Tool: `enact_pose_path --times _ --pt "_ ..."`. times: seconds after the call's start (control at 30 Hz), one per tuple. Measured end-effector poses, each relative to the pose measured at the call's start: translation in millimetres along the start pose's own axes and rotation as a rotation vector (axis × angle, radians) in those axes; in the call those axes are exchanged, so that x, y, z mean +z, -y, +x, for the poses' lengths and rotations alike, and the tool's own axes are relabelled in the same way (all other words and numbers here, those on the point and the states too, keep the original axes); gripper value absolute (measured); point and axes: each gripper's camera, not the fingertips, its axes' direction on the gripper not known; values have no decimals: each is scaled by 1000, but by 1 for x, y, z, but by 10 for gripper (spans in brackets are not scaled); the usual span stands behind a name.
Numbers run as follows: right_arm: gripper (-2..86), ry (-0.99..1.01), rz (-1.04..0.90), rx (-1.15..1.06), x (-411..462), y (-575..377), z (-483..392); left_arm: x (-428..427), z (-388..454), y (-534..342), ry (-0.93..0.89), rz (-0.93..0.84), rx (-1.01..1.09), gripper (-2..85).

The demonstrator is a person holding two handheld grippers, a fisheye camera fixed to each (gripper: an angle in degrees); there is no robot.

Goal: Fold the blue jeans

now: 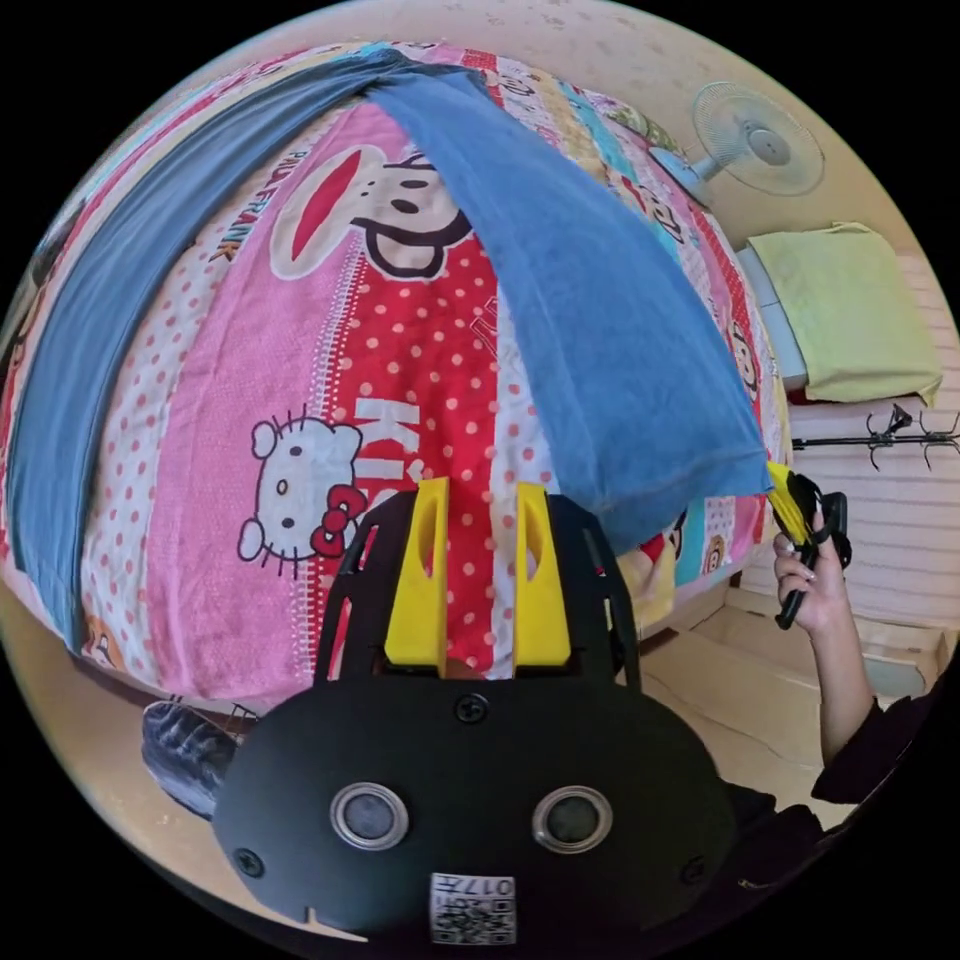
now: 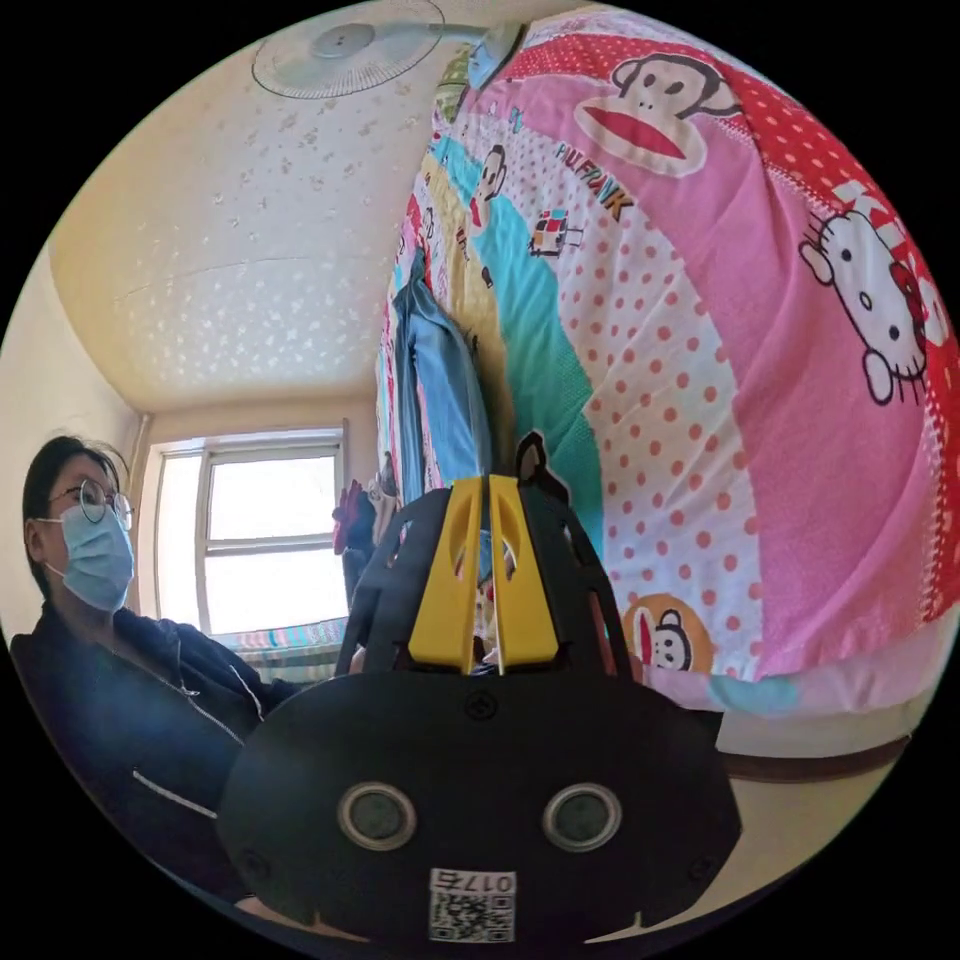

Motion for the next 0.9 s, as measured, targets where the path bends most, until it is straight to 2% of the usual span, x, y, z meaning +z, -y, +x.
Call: enact_pose_path --times 0.1,0.2,0.27,0.33,0.43,0.53,0.57,0.67,0.73,0.8,0.9 --pt "16 -15 -110 -50 18 10 0 -12 12 12 -30 -29 -3 95" --pt "16 -56 -176 -57 36 10 -3 -26 19 16 -241 19 -32 95" --pt "16 -42 -190 -37 42 9 0 -16 25 23 -285 -13 -37 116" --pt "16 -17 -172 -19 42 8 4 4 35 38 -278 -101 -51 131" --pt "16 -5 -145 11 40 7 13 8 52 52 -194 -116 -101 120" --pt "17 -3 -138 46 36 8 23 8 68 66 -40 -142 -98 43" --pt "16 3 -136 61 33 9 26 5 71 68 -59 -149 -75 24" --pt "16 51 -149 62 25 13 21 -36 72 73 -116 -124 -46 5" --pt "16 87 -173 38 21 10 8 -92 57 67 -220 -65 -87 -2" --pt "17 153 -178 1 15 -6 -13 -139 45 56 -238 -22 -109 -4" --pt "17 152 -159 7 11 -31 -15 -186 35 28 -72 -10 -68 -6"
